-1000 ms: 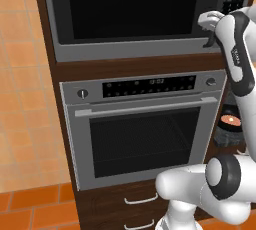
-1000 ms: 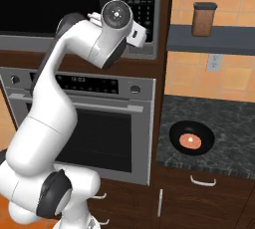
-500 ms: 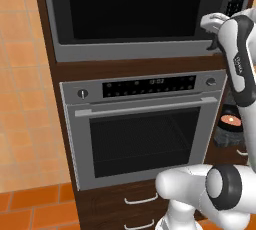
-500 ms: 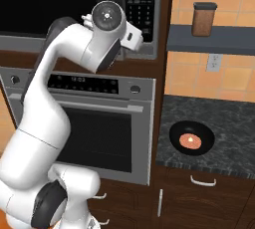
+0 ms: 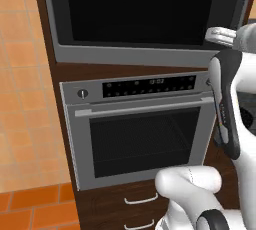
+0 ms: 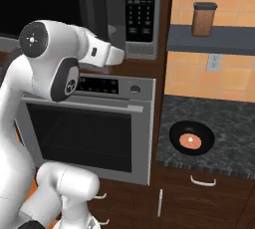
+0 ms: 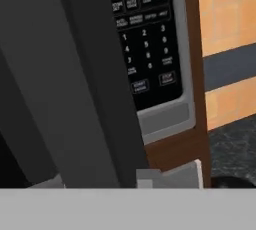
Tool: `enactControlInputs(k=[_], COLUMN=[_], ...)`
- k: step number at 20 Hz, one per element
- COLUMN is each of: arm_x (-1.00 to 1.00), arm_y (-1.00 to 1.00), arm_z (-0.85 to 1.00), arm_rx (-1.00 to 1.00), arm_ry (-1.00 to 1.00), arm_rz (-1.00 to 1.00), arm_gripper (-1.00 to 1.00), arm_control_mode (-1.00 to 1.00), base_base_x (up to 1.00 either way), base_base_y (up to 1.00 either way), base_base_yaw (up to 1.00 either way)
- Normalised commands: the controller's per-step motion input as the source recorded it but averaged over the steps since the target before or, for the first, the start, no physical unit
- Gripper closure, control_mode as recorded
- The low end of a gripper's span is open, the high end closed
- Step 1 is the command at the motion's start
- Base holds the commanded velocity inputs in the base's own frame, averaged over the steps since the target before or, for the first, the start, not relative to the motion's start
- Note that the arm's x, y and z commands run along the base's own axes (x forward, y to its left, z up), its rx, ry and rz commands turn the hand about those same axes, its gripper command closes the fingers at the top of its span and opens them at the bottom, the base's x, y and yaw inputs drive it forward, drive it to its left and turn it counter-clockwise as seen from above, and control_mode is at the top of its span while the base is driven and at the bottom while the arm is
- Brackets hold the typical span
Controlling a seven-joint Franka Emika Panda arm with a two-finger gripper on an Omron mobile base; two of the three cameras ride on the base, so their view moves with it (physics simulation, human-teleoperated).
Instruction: Open the microwave, place the bowl with waffle inside the microwave, then close the microwave door and turn it on.
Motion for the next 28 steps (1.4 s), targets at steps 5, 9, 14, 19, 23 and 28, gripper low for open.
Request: enactControlInputs(k=[5, 9, 14, 19, 23, 28], arm_x=[-1.0, -1.0, -1.0, -1.0, -1.0, -0.75], arm_y=[0.01, 0.08, 0.37, 0.69, 0.89, 1.0], arm_z=[0.0, -0.03, 0.0, -0.15, -0.16, -0.26], arm_rx=[-0.39, -0.33, -0.36, -0.33, -0.25, -0.22], arm_ry=[-0.1, -0.18, -0.09, -0.08, 0.0, -0.01], arm_rz=[-0.11, -0.1, -0.15, -0.22, -0.31, -0.28], arm_gripper=[1.0, 1.0, 1.0, 1.0, 1.0, -1.0], arm_control_mode=[-1.0, -1.0, -1.0, -1.0, -1.0, -1.0], base_base_x=[0.0, 0.0, 0.0, 0.0, 0.0, 0.0], base_base_y=[0.0, 0.0, 0.0, 0.0, 0.0, 0.0], base_base_yaw=[0.0, 0.0, 0.0, 0.0, 0.0, 0.0])
